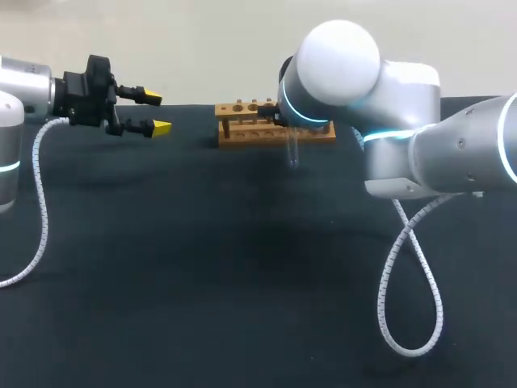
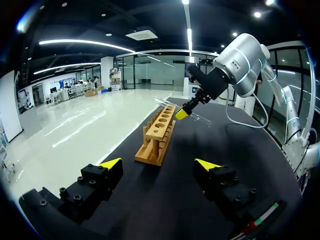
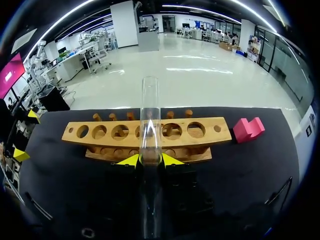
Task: Grasp the test tube, adjust it, and insert it.
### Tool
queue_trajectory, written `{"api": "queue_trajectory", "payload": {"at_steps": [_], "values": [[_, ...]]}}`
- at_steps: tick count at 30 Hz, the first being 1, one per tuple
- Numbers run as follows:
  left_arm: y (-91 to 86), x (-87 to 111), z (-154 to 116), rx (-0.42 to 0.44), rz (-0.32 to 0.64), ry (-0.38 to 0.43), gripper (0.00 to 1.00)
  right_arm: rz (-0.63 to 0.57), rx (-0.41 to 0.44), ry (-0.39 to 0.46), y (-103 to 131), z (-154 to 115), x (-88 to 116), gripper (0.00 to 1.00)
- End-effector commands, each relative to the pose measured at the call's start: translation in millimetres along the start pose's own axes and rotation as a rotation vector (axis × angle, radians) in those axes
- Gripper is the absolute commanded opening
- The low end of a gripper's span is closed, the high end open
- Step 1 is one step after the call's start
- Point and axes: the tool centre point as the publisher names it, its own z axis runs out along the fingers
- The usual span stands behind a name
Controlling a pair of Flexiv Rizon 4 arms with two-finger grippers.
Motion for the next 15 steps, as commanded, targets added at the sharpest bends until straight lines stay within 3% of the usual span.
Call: {"api": "queue_trajectory", "payload": {"at_steps": [1, 15], "values": [[-1.6, 1.3, -1, -0.004, 0.003, -0.005, 1.0, -0.001, -0.006, 0.007, 0, 2, 0, 0.0], [-1.6, 1.3, -1, -0.004, 0.003, -0.005, 1.0, 0.004, -0.026, 0.056, 1, 8, 11, 0.0]]}}
